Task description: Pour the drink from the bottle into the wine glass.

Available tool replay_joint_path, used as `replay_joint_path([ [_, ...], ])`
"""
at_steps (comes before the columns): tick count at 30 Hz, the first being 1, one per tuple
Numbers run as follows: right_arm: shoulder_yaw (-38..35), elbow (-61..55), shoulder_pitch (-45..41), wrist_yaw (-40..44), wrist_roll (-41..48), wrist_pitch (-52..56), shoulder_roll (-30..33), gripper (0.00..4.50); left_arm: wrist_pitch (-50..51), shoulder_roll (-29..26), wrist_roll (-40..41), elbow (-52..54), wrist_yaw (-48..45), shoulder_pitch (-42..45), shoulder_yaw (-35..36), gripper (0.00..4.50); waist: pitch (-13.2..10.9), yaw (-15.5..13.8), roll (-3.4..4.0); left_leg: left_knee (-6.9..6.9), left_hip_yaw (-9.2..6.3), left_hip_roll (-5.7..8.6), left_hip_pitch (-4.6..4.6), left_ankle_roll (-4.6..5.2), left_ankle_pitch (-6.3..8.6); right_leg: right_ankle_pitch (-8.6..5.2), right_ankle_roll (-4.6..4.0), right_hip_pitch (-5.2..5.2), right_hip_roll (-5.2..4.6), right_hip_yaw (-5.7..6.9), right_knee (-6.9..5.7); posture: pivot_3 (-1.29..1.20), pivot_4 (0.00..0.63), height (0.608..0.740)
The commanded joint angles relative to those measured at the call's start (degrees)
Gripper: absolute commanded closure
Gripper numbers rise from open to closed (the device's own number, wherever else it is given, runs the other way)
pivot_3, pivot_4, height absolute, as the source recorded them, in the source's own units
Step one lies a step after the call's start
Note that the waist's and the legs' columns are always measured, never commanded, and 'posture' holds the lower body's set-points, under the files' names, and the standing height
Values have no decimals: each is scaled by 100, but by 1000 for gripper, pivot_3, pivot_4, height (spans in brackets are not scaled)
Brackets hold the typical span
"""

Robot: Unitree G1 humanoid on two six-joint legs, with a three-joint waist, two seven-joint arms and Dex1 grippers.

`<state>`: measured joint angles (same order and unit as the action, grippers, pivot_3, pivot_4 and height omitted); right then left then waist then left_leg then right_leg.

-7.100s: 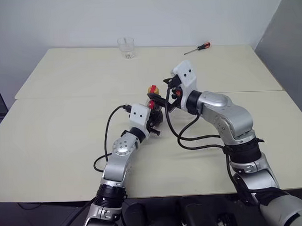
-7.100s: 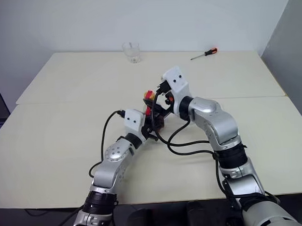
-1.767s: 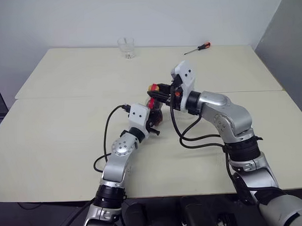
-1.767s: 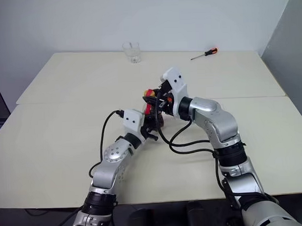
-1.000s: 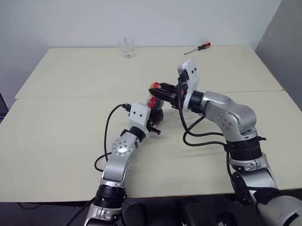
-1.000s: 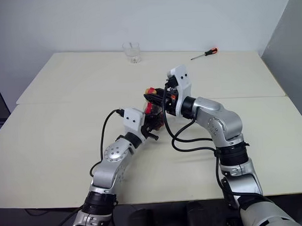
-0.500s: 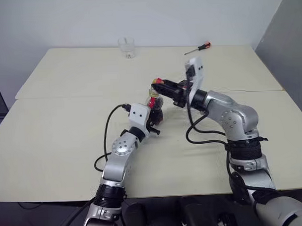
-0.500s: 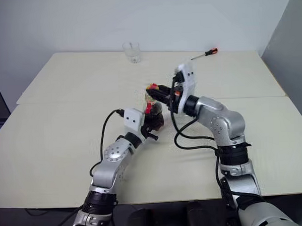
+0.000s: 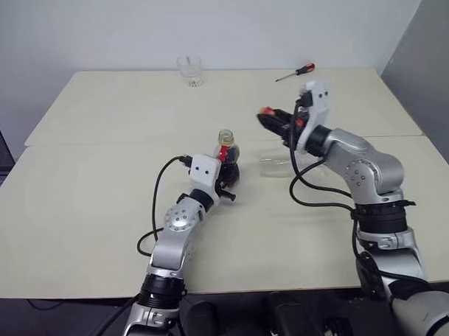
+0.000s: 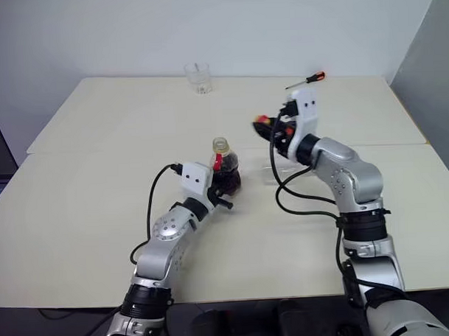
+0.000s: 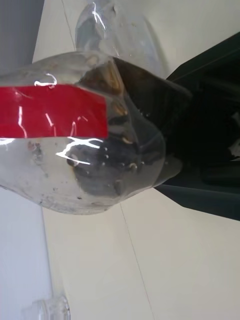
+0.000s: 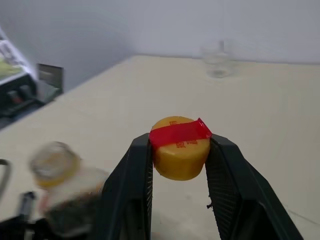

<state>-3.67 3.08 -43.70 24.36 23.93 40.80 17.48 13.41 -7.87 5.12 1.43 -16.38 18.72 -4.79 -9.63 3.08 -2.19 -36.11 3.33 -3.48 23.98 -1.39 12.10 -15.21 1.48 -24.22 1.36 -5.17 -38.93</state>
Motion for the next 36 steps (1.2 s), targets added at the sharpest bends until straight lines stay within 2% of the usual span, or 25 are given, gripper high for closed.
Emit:
replay_joint_path([
  [1,-176,198,243,-195,-469,-383,441,3255,-88,-136,42,153,67,185,288,3781,0,-3,0,1,0,1,0,0,0,0,0,0,1,0,0,0,150,740],
  [6,-421,457,518,-355,-719,-549,838,3255,-151,-355,87,-115,157,331,662,3781,-1,2,-1,3,2,2,-1,0,0,0,0,-2,2,-5,1,0,150,740],
  [13,-1130,590,932,-558,-661,-533,1145,3255,-356,-699,129,-649,225,539,1196,3781,-1,1,-2,3,2,1,-3,0,0,0,1,0,6,-5,1,0,150,740],
  [17,-1438,615,1189,-685,-612,-560,1151,3255,-489,-834,140,-927,295,565,1422,3781,-1,-10,-2,3,5,1,-2,0,0,-1,1,0,2,-5,3,0,150,740],
  [28,-1398,1172,1425,-1232,-870,-448,874,3255,-895,-1056,136,-1676,700,770,1839,3781,-1,9,-2,3,8,2,-8,0,0,0,2,1,4,-9,-1,0,150,740],
  [31,-1367,1259,1452,-1217,-905,-501,876,2334,-957,-1095,115,-1792,726,740,1883,3781,-1,4,-2,5,8,0,-6,0,0,0,2,1,2,-9,0,0,150,740],
  [36,-1378,1300,1481,-1178,-934,-514,914,542,-965,-1051,146,-1820,772,645,1927,3781,-1,-2,-2,3,10,1,-4,0,0,0,4,2,-8,-9,2,0,150,740],
])
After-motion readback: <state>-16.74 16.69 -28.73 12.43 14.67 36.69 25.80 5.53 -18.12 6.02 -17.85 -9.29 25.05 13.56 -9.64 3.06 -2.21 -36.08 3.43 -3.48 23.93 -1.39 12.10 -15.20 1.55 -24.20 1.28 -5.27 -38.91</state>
